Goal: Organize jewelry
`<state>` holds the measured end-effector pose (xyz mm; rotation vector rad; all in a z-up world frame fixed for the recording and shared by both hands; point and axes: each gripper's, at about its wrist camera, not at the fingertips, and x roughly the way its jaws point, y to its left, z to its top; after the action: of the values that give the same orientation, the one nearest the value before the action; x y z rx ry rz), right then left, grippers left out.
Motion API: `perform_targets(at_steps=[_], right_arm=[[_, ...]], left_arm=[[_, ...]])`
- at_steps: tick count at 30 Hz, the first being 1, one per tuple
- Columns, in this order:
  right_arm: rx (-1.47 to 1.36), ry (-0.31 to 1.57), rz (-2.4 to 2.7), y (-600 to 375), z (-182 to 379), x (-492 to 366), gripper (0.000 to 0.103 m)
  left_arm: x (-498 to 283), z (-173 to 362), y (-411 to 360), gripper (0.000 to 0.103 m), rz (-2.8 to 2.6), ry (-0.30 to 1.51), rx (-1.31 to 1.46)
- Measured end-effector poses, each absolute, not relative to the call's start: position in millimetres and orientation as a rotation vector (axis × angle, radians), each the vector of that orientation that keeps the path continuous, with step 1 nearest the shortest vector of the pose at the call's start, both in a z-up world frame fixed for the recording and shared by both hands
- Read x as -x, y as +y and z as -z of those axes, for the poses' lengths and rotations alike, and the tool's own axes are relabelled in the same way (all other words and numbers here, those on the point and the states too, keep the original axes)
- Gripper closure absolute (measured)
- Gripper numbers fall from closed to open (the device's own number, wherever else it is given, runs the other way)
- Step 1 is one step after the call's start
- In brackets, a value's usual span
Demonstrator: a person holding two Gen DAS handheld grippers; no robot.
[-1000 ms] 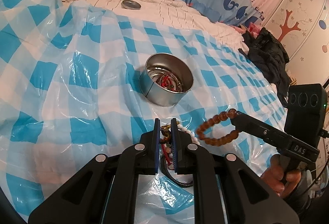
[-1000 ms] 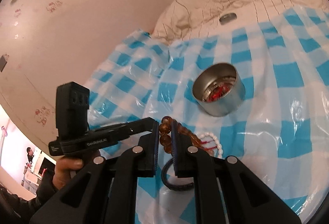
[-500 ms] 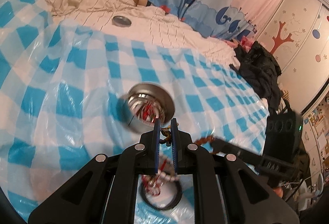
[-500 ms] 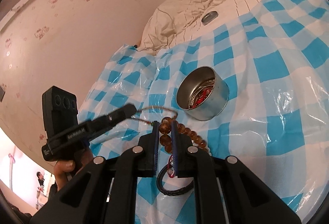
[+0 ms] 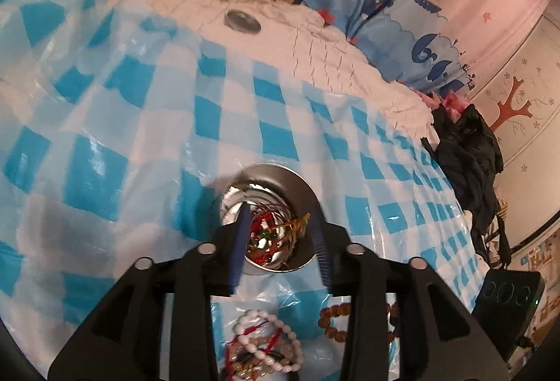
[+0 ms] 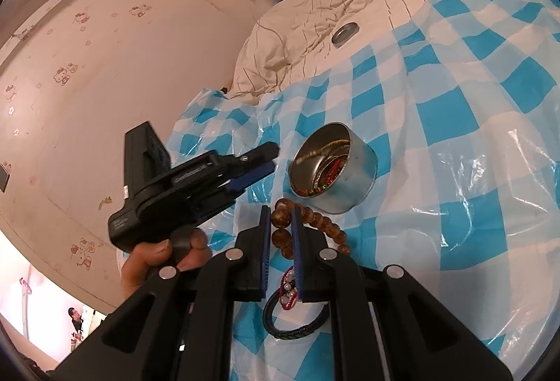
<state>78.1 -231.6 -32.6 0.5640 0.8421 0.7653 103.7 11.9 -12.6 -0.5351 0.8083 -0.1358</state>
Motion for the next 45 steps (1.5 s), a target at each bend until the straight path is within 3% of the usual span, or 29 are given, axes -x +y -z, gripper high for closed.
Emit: perform_targets(at_steps=[5,14,18,24,40,45], right_arm=[[-0.549,0.832,-0.794,-214.2,21.6,-89.2,0.091],[-0.479,0.828,-0.74,-169.2,10.7,-144.9,0.09],[-0.399,0.897,-0.585,-176.8,31.8,-154.2,0.075],[-0.396,0.898,-0.541,-203.8,36.2,-132.8,0.065],[-0.303,0.975,-0.489,-202.2,55.4,-113.1,0.058],[-0.275,0.983,-0.503,-201.6,55.7,-91.7,0.046]], left_arm=[[-78.7,0.0,33.7,0.051,0.091,0.769,0.533],[-48.7,-6.0,63.9,0.046,0.063,0.78,0.536],[-45.4,-8.7,67.5,0.045,0.063,0.777,0.538],[-42.0,-8.4,66.2,0.044,0.066,0.785,0.53],[-38.7,-1.5,58.0,0.039,0.069,0.84,0.482],[-40.2,10.1,42.9,0.039,0.134,0.91,0.423]])
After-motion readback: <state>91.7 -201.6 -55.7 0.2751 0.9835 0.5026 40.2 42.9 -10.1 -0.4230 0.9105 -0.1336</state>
